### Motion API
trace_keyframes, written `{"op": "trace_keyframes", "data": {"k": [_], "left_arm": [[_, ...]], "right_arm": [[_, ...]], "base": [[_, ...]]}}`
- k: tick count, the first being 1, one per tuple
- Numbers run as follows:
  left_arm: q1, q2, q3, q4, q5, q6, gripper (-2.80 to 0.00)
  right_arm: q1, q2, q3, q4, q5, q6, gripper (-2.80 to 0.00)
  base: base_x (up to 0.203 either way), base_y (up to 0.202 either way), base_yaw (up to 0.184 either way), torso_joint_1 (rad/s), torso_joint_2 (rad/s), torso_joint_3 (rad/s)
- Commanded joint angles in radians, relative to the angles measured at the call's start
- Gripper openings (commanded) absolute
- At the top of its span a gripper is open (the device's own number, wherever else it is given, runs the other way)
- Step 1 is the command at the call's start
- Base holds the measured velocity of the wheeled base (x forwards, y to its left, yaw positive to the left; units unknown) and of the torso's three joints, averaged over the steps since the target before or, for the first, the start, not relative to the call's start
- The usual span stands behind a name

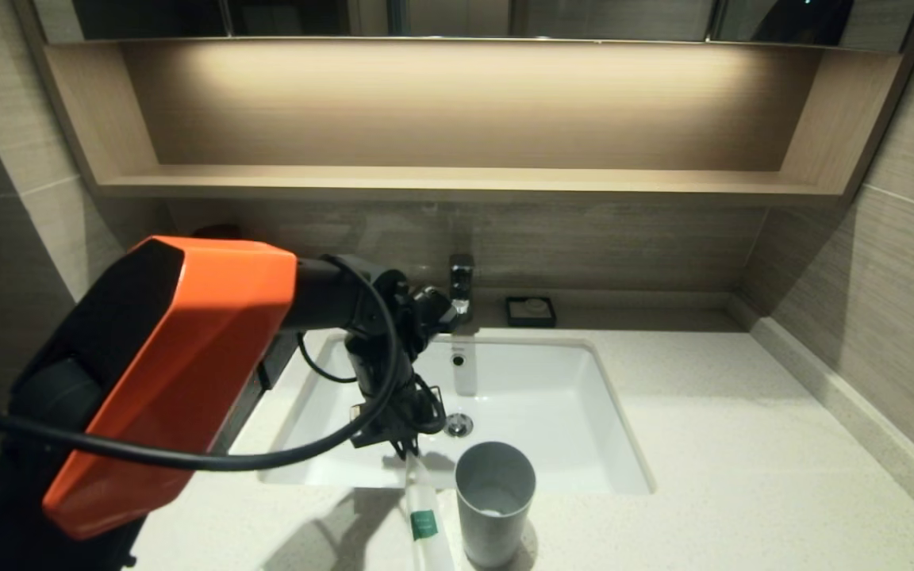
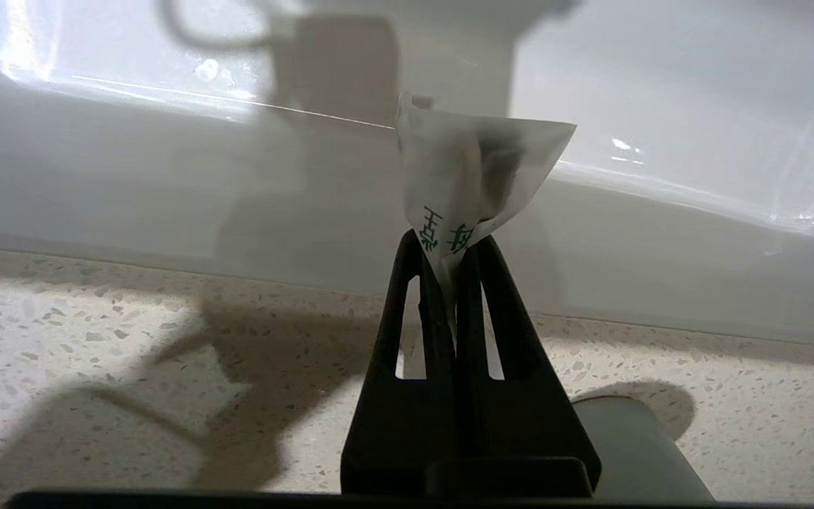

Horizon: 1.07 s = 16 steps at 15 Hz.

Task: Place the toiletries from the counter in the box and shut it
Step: Pick up the bathroom toiletry

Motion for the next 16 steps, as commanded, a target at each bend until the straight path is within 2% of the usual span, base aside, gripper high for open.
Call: {"op": "trace_keyframes", "data": {"k": [1, 3, 6, 10, 12, 16], "left_arm": [[0.009, -0.048, 0.0, 0.008, 0.0, -0.005, -2.8], [0.03, -0.09, 0.0, 0.02, 0.003, -0.004, -2.8], [0.072, -0.15, 0.001, 0.042, 0.044, 0.002, -2.8], [0.161, -0.24, 0.001, 0.057, 0.059, 0.025, -2.8], [0.216, -0.286, 0.001, 0.067, 0.066, 0.057, -2.8], [0.299, -0.343, 0.003, 0.109, 0.138, 0.146, -2.8]], "right_arm": [[0.0, 0.0, 0.002, 0.0, 0.0, 0.0, -2.8], [0.0, 0.0, 0.002, 0.0, 0.0, 0.0, -2.8], [0.0, 0.0, 0.002, 0.0, 0.0, 0.0, -2.8], [0.0, -0.002, 0.002, 0.0, 0.0, 0.0, -2.8], [0.0, -0.002, 0.002, 0.0, 0.0, 0.0, -2.8], [0.0, -0.001, 0.002, 0.0, 0.0, 0.0, -2.8]], "base": [[0.0, 0.0, 0.0, 0.0, 0.0, 0.0], [0.0, 0.0, 0.0, 0.0, 0.0, 0.0], [0.0, 0.0, 0.0, 0.0, 0.0, 0.0], [0.0, 0.0, 0.0, 0.0, 0.0, 0.0], [0.0, 0.0, 0.0, 0.0, 0.0, 0.0], [0.0, 0.0, 0.0, 0.0, 0.0, 0.0]]}}
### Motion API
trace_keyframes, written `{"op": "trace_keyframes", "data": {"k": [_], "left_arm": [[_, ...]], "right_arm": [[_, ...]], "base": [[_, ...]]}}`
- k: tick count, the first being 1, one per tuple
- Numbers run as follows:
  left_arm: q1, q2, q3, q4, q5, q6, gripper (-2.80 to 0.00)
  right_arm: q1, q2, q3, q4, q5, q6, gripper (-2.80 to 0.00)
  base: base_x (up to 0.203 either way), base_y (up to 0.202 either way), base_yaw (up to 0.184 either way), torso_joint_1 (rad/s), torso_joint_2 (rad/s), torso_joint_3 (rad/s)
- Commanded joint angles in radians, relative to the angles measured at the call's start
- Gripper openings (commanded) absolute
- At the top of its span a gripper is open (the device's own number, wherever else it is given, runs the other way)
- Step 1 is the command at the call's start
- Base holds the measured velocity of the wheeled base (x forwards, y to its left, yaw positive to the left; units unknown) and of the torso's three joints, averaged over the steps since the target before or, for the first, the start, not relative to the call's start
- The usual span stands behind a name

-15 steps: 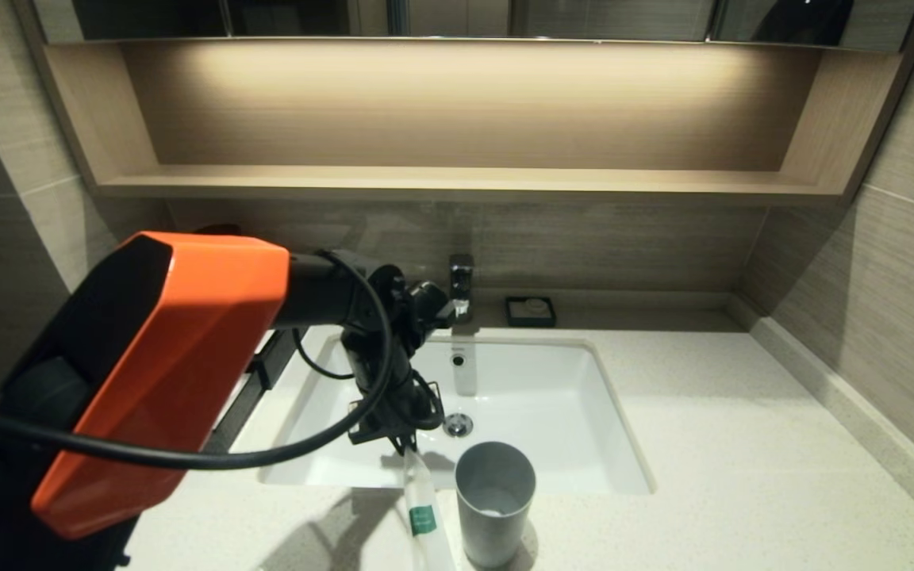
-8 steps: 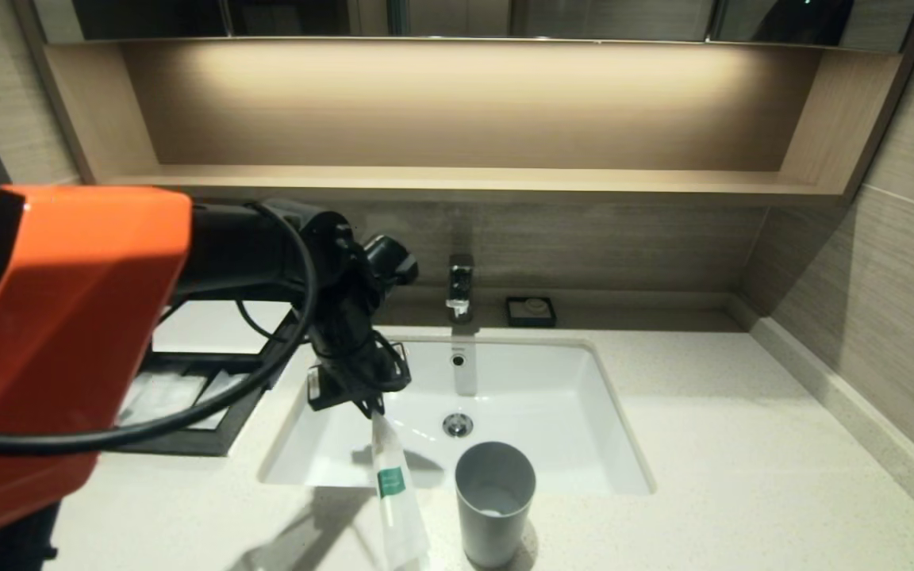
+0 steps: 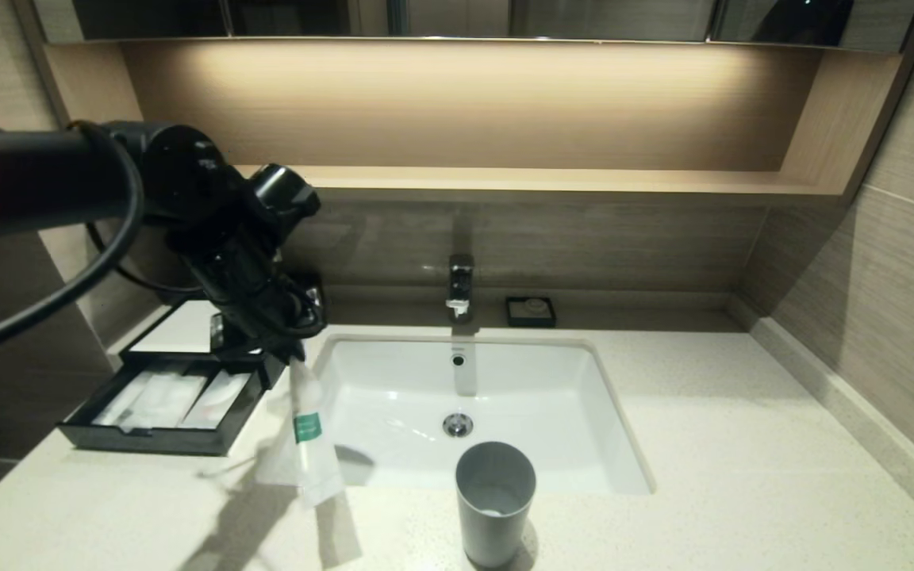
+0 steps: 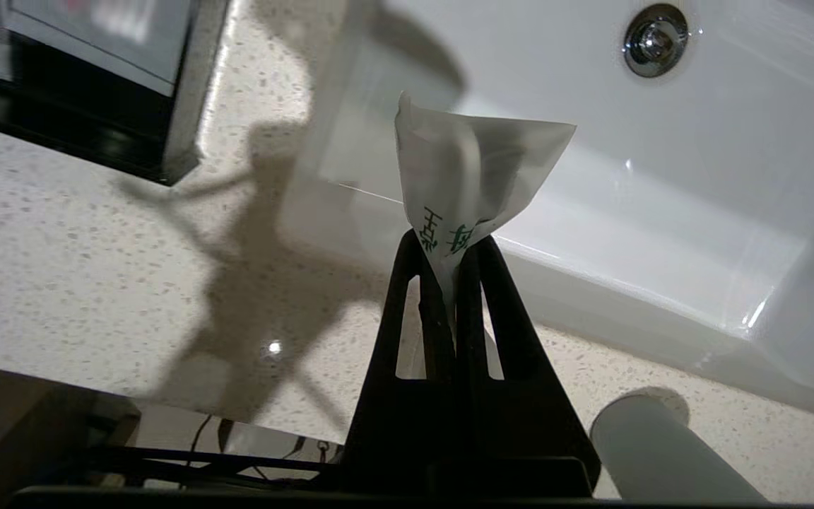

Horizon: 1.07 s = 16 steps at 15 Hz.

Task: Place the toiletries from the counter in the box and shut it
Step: Pick up the bathroom toiletry, then place the bathroom toiletry into the drawer

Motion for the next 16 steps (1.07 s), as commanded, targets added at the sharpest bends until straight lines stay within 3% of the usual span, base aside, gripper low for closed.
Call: {"op": "trace_keyframes", "data": {"k": [1, 6, 9, 12, 16], "left_arm": [[0.051, -0.054, 0.0, 0.033, 0.012, 0.045, -2.8], [0.195, -0.092, 0.009, 0.045, 0.044, 0.19, -2.8], [0.278, -0.131, 0.059, 0.043, 0.045, 0.335, -2.8], [0.349, -0.149, 0.089, 0.043, 0.044, 0.441, -2.8], [0.353, -0.235, 0.251, 0.024, 0.037, 0.548, -2.8]], "right_arm": [[0.0, -0.001, 0.002, 0.0, 0.0, 0.0, -2.8], [0.0, -0.001, 0.002, 0.0, 0.0, 0.0, -2.8], [0.0, 0.0, 0.002, 0.0, 0.0, 0.0, -2.8], [0.0, -0.002, 0.002, 0.0, 0.0, 0.0, -2.8], [0.0, -0.002, 0.002, 0.0, 0.0, 0.0, -2.8]], "base": [[0.0, 0.0, 0.0, 0.0, 0.0, 0.0], [0.0, 0.0, 0.0, 0.0, 0.0, 0.0], [0.0, 0.0, 0.0, 0.0, 0.0, 0.0], [0.0, 0.0, 0.0, 0.0, 0.0, 0.0], [0.0, 0.0, 0.0, 0.0, 0.0, 0.0]]}}
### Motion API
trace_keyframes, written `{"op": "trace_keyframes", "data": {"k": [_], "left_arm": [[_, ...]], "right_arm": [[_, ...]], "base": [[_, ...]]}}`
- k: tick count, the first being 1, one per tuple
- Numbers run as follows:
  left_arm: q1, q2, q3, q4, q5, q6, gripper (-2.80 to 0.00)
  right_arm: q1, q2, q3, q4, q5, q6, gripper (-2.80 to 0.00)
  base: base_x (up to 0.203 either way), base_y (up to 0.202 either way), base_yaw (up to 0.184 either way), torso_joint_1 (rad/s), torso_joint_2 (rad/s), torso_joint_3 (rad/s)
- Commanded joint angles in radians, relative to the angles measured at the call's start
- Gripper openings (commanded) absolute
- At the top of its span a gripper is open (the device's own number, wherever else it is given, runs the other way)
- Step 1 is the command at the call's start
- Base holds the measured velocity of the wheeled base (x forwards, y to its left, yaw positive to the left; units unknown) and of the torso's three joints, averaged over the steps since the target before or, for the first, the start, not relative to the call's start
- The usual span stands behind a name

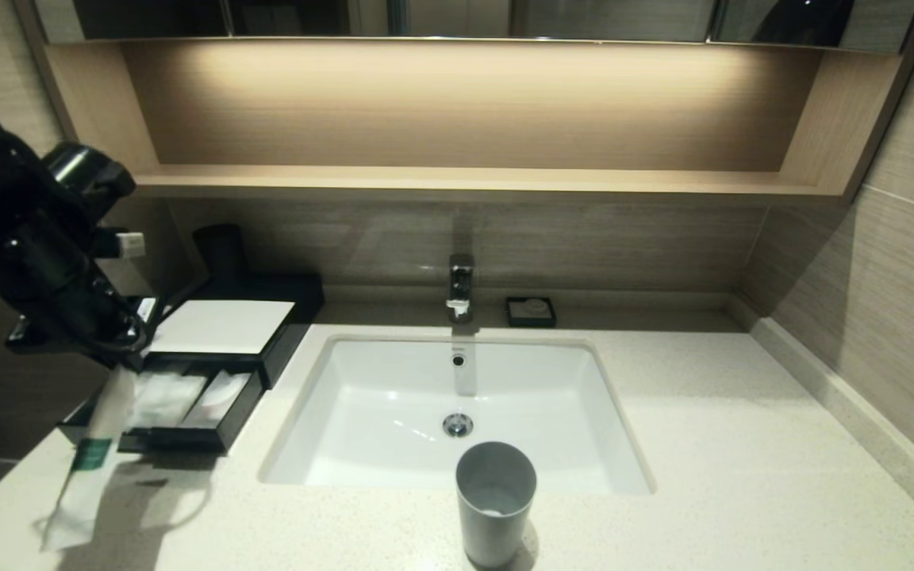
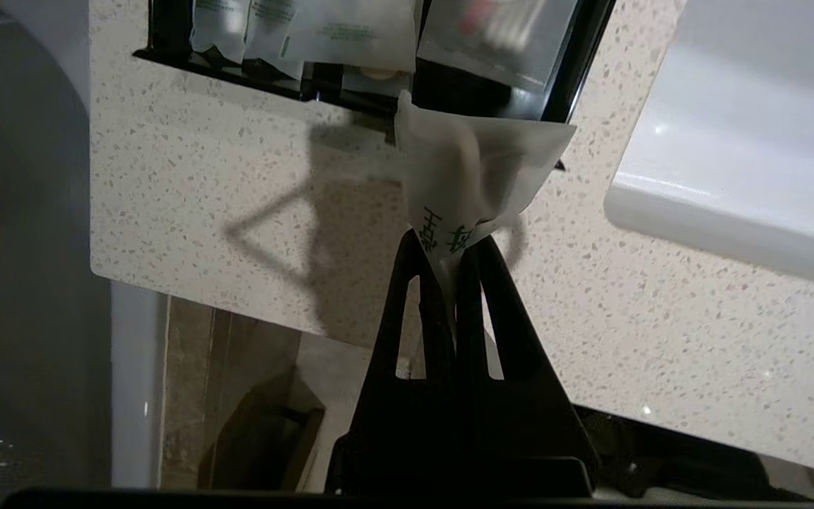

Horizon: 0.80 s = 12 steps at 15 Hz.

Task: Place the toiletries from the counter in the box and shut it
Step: Place the bathroom toiletry into the drawer

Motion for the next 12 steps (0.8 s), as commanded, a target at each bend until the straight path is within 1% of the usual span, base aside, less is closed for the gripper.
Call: {"op": "trace_keyframes", "data": {"k": [1, 3, 6, 7, 8, 9, 12], "left_arm": [[-0.021, -0.065, 0.1, -0.015, -0.004, 0.026, -2.8], [-0.024, -0.063, 0.129, -0.044, -0.005, 0.08, -2.8], [0.022, -0.036, 0.126, -0.046, -0.004, 0.198, -2.8], [0.034, -0.02, 0.111, -0.054, -0.003, 0.216, -2.8], [0.043, -0.004, 0.101, -0.067, -0.003, 0.221, -2.8], [0.064, 0.023, 0.084, -0.083, -0.002, 0.228, -2.8], [0.128, 0.105, 0.021, -0.099, -0.002, 0.282, -2.8]], "right_arm": [[0.0, -0.002, 0.002, 0.0, 0.0, 0.0, -2.8], [0.0, -0.002, 0.002, 0.0, 0.0, 0.0, -2.8], [0.0, 0.0, 0.002, 0.0, 0.0, 0.0, -2.8], [0.0, -0.002, 0.002, 0.0, 0.0, 0.0, -2.8], [0.0, -0.001, 0.002, 0.0, 0.0, 0.0, -2.8], [0.0, -0.002, 0.002, 0.0, 0.0, -0.001, -2.8], [0.0, -0.002, 0.002, 0.0, 0.0, 0.0, -2.8]], "base": [[0.0, 0.0, 0.0, 0.0, 0.0, 0.0], [0.0, 0.0, 0.0, 0.0, 0.0, 0.0], [0.0, 0.0, 0.0, 0.0, 0.0, 0.0], [0.0, 0.0, 0.0, 0.0, 0.0, 0.0], [0.0, 0.0, 0.0, 0.0, 0.0, 0.0], [0.0, 0.0, 0.0, 0.0, 0.0, 0.0], [0.0, 0.0, 0.0, 0.0, 0.0, 0.0]]}}
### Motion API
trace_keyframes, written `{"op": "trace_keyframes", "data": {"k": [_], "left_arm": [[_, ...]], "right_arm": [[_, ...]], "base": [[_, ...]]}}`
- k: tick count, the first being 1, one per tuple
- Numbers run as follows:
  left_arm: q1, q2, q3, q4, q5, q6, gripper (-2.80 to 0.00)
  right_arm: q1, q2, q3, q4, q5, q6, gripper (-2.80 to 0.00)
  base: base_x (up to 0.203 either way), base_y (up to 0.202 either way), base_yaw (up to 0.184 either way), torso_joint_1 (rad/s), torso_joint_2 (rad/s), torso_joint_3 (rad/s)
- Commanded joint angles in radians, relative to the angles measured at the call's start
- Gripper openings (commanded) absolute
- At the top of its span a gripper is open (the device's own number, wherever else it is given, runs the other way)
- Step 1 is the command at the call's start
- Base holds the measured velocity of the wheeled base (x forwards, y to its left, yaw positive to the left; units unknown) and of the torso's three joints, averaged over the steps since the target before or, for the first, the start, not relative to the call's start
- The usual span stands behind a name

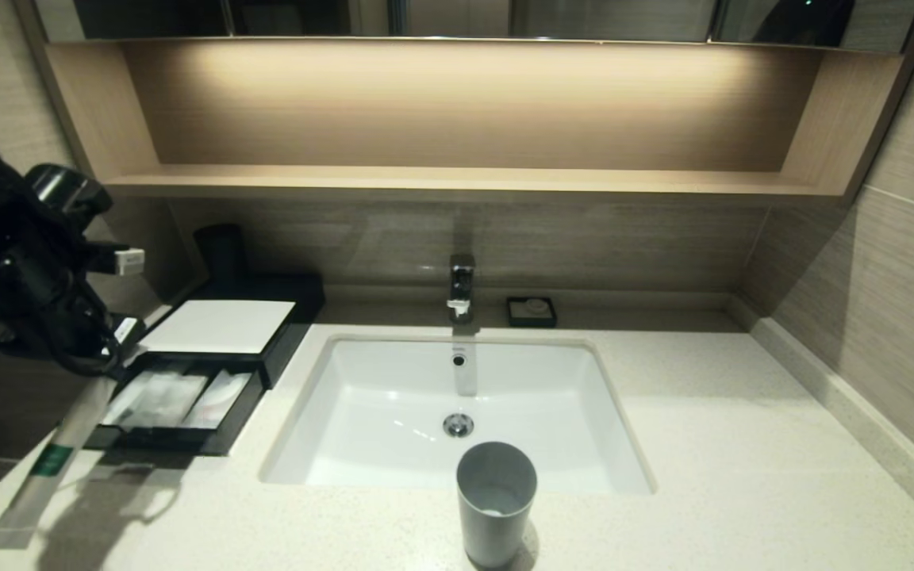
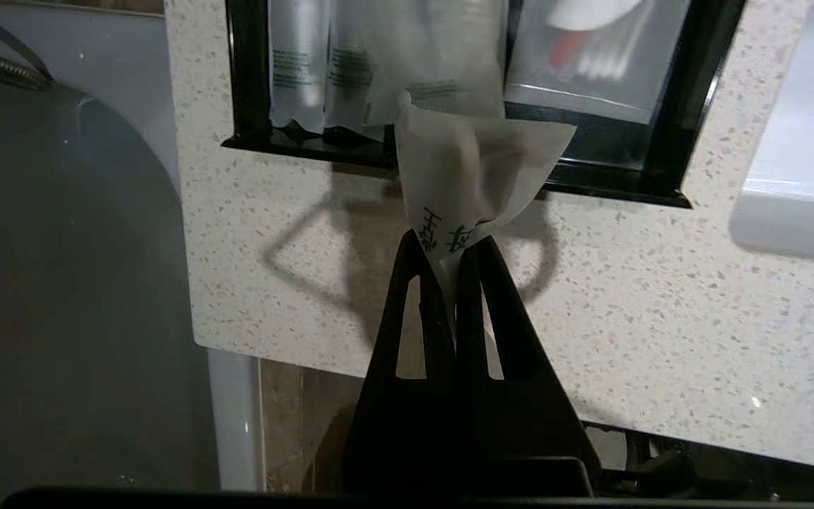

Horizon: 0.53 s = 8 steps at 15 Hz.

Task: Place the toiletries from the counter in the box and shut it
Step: Place the bathroom toiletry into the drawer

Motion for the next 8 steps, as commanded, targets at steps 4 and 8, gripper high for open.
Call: {"op": "trace_keyframes", "data": {"k": [4, 8], "left_arm": [[0.074, 0.162, -0.141, 0.013, -0.001, 0.036, -2.8], [0.077, 0.231, -0.192, 0.026, -0.002, 0.041, -2.8]], "right_arm": [[0.0, -0.002, 0.002, 0.0, 0.0, 0.0, -2.8], [0.0, -0.002, 0.002, 0.0, 0.0, 0.0, -2.8]], "base": [[0.0, 0.0, 0.0, 0.0, 0.0, 0.0], [0.0, 0.0, 0.0, 0.0, 0.0, 0.0]]}}
